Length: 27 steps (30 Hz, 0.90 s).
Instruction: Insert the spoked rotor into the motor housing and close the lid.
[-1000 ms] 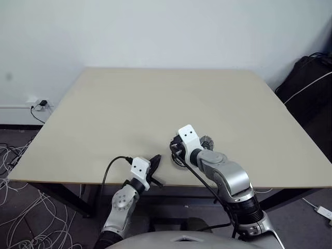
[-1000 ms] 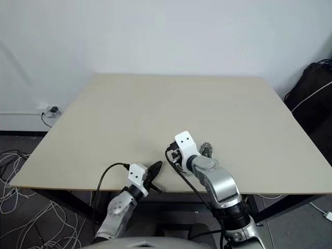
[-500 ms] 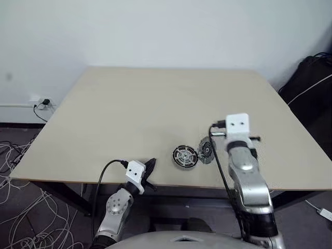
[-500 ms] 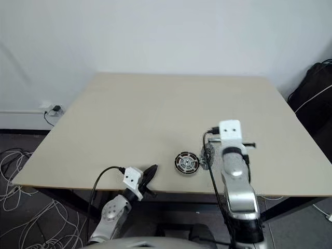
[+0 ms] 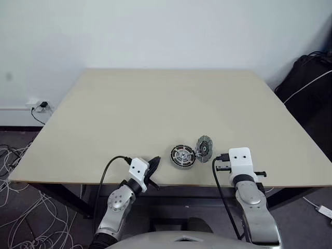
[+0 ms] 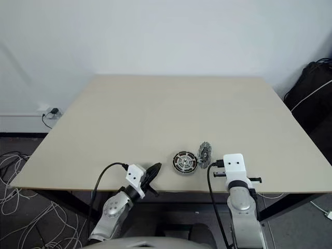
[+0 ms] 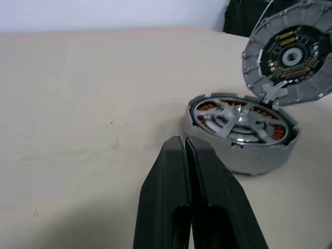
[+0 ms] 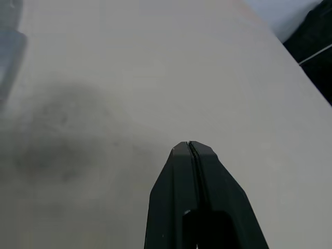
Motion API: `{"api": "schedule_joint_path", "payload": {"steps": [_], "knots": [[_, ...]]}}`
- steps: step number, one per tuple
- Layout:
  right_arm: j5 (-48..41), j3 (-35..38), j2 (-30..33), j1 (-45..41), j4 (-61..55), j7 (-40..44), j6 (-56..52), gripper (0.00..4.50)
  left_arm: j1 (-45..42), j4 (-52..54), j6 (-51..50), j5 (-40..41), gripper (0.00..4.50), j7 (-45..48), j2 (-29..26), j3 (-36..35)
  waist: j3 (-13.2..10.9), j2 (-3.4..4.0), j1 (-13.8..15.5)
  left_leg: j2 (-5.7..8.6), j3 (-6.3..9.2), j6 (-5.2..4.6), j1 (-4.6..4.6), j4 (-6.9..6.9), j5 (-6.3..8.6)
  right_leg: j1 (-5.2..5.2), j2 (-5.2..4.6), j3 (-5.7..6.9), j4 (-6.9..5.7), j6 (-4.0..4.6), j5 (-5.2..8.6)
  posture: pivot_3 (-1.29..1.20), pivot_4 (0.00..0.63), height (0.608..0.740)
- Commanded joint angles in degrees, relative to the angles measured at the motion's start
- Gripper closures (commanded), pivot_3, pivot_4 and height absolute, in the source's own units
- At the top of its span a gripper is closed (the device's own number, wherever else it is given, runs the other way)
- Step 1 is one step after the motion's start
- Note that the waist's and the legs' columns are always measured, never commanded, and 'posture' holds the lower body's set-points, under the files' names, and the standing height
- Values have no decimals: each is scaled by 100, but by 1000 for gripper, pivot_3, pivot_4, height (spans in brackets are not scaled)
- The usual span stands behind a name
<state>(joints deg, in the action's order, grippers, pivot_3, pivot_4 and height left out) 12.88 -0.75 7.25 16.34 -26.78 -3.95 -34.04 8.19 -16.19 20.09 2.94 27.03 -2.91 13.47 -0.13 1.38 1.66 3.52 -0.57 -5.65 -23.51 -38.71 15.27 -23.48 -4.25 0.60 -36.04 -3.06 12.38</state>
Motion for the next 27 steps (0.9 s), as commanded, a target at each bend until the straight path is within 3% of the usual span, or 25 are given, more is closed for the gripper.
{"api": "schedule_joint_path", "payload": {"steps": [1,11,19,27], "knots": [[-16,-137,-93,-180,59,9,287,4481,-19,404,-106,63,4363,21,-8,50,-2,-3,-1,0,0,0,0,0,0,0,1,0,1,5,-3,0,0,740],[-451,-298,-136,-553,79,631,277,4481,75,497,-156,47,4363,-86,-51,-41,-5,-7,2,0,0,0,-1,0,0,-1,2,-1,3,19,-9,0,0,740],[-1463,-924,84,-730,-417,1965,-536,4481,71,359,-59,39,4363,-119,-65,-83,-6,-11,-3,0,1,0,-1,0,0,-2,2,-1,2,20,-10,0,0,740],[-1627,-959,18,-907,116,1902,-512,4481,100,371,-33,25,4363,-152,-73,-77,-8,-18,11,-1,1,1,-2,0,0,-1,0,0,3,19,-11,0,0,740]]}}
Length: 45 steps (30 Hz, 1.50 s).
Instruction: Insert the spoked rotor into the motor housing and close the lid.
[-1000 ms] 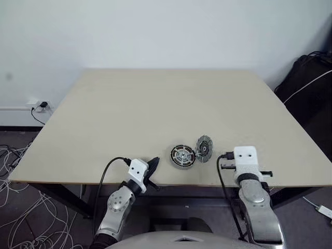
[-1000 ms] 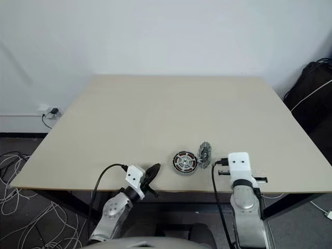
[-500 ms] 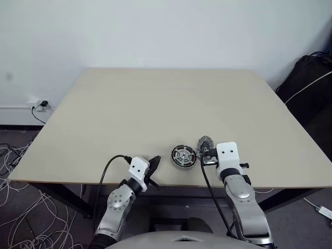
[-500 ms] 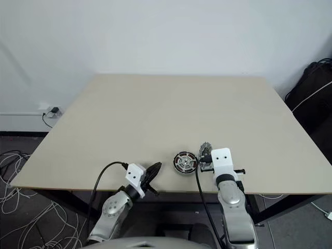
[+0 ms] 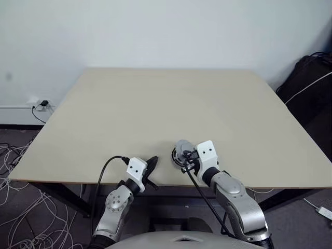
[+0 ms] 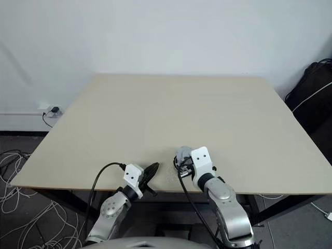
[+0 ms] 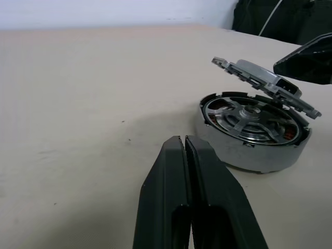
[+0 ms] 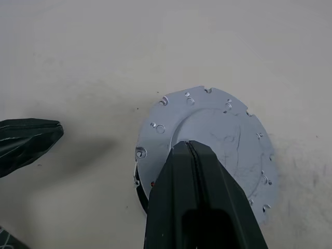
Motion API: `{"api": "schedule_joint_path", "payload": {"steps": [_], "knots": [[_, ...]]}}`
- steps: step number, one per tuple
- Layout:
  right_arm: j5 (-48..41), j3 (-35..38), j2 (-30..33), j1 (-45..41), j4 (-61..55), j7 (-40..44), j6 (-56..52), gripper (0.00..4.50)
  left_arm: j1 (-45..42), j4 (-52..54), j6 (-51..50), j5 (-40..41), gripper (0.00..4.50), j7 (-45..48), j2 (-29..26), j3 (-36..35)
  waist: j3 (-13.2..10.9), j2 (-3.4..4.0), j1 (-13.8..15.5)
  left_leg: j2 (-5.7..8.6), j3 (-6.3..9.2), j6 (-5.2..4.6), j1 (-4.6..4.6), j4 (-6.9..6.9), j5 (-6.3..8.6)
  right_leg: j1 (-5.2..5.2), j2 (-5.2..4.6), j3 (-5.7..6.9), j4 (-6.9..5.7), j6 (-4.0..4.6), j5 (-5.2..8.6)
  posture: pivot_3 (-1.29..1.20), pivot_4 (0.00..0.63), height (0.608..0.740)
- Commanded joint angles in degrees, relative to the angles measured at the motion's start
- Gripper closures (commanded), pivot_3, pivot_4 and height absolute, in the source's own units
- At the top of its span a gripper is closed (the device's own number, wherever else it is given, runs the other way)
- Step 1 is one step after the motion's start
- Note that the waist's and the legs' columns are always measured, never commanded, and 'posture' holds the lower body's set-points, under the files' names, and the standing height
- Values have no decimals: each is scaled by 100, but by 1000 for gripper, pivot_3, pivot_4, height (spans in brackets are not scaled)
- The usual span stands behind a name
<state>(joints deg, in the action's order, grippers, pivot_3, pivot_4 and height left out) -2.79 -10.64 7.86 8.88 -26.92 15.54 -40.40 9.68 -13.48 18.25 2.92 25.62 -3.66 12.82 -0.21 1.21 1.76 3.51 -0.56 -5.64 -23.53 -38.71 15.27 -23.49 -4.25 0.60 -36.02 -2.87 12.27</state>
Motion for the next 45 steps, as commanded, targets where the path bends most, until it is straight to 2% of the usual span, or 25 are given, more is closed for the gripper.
{"api": "schedule_joint_path", "payload": {"steps": [1,8,12,15,18,22,30,37,45], "knots": [[-66,35,-73,-201,270,-64,168,4481,-52,93,155,27,4363,-14,-4,-14,0,-2,0,0,0,0,0,0,0,0,0,0,0,0,0,0,0,740],[-59,9,-195,-362,1118,-124,326,4481,-38,244,73,29,4363,-21,-44,1,1,-2,-9,0,0,1,0,1,0,-2,3,-1,0,1,-1,0,0,740],[-103,-61,-94,-319,1087,42,514,4481,-19,367,1,30,4363,-59,-59,9,4,-5,-10,0,0,0,1,0,0,0,2,-1,-1,1,-1,0,0,740],[-444,77,96,-361,850,488,694,4481,-2,404,-20,22,4363,-82,-56,26,2,-4,-9,0,0,0,0,0,0,-1,2,0,0,1,-1,0,0,740],[-640,247,422,-501,767,850,844,3905,-5,404,-32,11,4363,-97,-37,52,1,-3,-7,0,0,0,0,0,0,-1,2,0,0,1,-1,0,0,740],[-633,417,878,-735,1012,1087,1054,2606,-39,379,-42,10,4363,-98,-13,71,-2,-8,3,1,-1,0,0,0,0,-1,-1,0,1,1,-1,0,0,740],[-584,407,1163,-1002,1536,1471,1730,20,-69,310,-21,33,4363,-87,-13,56,-4,-10,15,0,0,0,-2,0,0,-2,-1,-1,3,3,-1,0,0,740],[-763,350,1225,-1181,1749,1856,1604,20,-80,249,25,43,4363,-101,-6,33,-4,-10,38,0,0,0,-3,0,0,-2,-4,-1,3,4,-1,0,0,740],[-675,260,1276,-1299,1907,1790,1070,20,-50,264,52,28,4363,-130,-1,54,-4,-10,47,0,-1,0,-4,0,0,-3,-7,-2,3,5,-1,0,0,740]]}}
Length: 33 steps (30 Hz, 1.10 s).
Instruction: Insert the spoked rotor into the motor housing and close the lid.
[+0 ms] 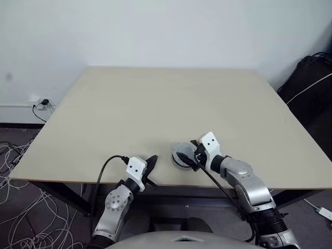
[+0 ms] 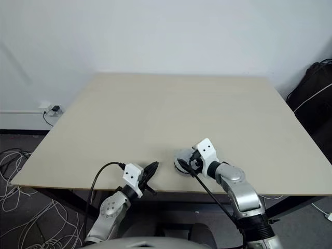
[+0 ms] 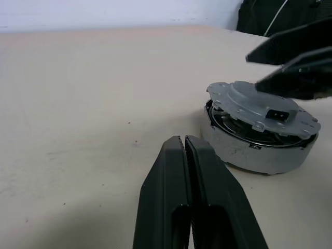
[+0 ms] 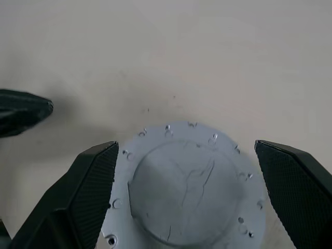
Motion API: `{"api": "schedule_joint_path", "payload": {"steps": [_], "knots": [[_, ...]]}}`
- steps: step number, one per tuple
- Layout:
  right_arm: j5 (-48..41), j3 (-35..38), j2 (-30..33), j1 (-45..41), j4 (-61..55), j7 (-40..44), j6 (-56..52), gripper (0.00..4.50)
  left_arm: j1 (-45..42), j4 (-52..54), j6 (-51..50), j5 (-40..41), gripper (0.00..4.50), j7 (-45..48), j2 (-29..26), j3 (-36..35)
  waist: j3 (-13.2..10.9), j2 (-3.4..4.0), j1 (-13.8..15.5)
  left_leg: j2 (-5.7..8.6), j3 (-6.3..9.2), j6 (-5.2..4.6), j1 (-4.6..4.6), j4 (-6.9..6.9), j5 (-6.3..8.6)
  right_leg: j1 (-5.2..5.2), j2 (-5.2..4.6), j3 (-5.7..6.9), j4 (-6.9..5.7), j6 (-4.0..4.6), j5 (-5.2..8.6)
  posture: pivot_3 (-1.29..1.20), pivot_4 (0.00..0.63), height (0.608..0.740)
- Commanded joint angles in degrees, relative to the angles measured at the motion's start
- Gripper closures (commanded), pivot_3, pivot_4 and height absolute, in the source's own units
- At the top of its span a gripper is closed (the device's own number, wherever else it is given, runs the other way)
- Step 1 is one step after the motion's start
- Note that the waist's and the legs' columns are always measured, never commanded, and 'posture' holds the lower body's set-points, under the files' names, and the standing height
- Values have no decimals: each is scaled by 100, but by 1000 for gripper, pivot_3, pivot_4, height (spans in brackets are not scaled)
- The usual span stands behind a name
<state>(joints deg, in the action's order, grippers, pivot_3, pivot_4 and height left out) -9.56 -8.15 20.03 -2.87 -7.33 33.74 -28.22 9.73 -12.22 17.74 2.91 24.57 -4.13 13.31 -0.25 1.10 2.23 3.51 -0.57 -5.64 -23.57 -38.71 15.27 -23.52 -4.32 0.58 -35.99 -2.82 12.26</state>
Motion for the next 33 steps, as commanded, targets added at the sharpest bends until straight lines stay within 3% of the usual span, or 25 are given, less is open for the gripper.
{"api": "schedule_joint_path", "payload": {"steps": [1,17,21,33], "knots": [[35,-6,82,-133,-22,-49,-215,20,-53,133,110,31,4363,-22,43,6,0,1,0,0,0,0,0,0,0,0,0,0,0,0,0,0,0,740],[208,-101,146,-192,144,-260,-629,20,-22,426,-82,34,4363,-70,19,35,5,0,9,0,-1,0,0,0,0,2,-3,1,0,0,0,0,0,740],[194,-77,122,-165,99,-288,-508,1195,20,643,-241,25,4363,-106,21,78,7,3,18,1,-1,0,0,0,0,3,-4,2,-1,0,-1,0,0,740],[135,-5,173,-12,-371,-392,-585,1215,100,791,-369,41,4363,-98,-26,73,6,4,29,2,-1,0,-1,0,0,1,-3,2,0,0,0,0,0,740]]}}
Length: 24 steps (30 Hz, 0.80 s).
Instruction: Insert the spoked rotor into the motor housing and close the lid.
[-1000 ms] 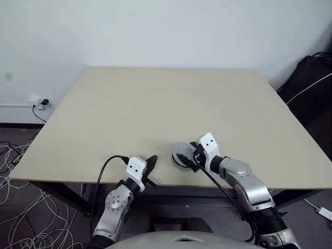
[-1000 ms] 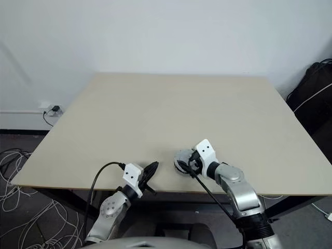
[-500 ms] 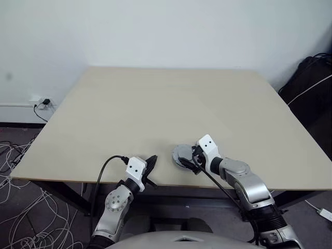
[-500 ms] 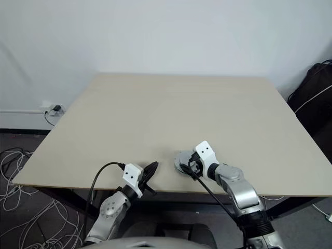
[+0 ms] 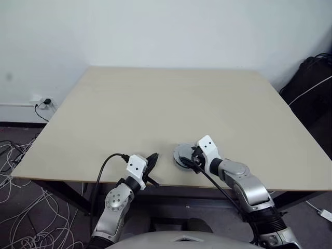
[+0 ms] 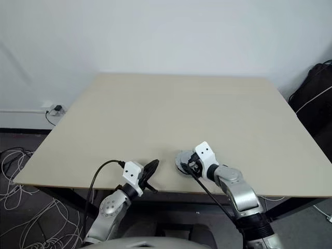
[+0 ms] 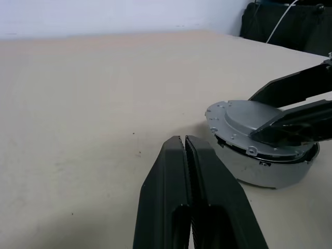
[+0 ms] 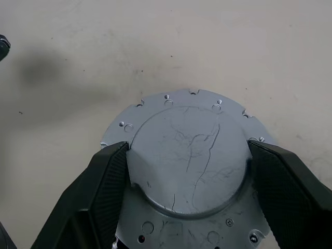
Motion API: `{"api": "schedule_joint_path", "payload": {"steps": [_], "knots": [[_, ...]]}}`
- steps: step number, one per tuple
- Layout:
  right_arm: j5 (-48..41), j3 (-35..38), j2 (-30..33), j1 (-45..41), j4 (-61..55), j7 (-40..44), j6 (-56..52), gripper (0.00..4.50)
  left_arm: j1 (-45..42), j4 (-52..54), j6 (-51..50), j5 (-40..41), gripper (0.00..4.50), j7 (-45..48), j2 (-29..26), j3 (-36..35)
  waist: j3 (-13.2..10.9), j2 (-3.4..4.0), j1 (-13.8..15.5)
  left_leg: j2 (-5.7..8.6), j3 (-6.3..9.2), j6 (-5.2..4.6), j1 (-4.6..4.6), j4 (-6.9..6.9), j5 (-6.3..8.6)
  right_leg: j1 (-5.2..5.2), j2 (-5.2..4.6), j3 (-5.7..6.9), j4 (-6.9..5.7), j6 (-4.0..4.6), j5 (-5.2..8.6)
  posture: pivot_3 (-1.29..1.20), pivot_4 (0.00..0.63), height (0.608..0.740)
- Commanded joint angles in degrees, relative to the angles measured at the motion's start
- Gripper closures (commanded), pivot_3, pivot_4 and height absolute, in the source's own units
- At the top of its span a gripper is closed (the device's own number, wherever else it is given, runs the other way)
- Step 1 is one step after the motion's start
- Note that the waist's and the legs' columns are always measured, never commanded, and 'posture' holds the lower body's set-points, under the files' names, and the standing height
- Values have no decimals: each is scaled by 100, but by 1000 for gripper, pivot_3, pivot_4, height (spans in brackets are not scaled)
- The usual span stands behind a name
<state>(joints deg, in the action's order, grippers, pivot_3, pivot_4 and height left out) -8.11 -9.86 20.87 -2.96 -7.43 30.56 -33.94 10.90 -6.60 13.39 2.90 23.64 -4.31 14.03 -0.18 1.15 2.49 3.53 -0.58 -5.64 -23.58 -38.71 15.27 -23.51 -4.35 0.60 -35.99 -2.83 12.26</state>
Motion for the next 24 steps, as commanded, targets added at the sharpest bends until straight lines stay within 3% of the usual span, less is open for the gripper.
{"api": "schedule_joint_path", "payload": {"steps": [1,24], "knots": [[-17,179,96,7,-410,-88,-33,1215,-13,215,75,45,4363,3,-13,-1,-1,0,3,0,0,0,0,0,0,0,0,1,0,0,0,0,0,740],[43,-72,419,-37,-498,-55,-521,1215,-168,-374,432,46,4363,64,21,0,-1,1,13,0,-1,0,-1,0,0,0,-2,1,2,1,0,0,0,740]]}}
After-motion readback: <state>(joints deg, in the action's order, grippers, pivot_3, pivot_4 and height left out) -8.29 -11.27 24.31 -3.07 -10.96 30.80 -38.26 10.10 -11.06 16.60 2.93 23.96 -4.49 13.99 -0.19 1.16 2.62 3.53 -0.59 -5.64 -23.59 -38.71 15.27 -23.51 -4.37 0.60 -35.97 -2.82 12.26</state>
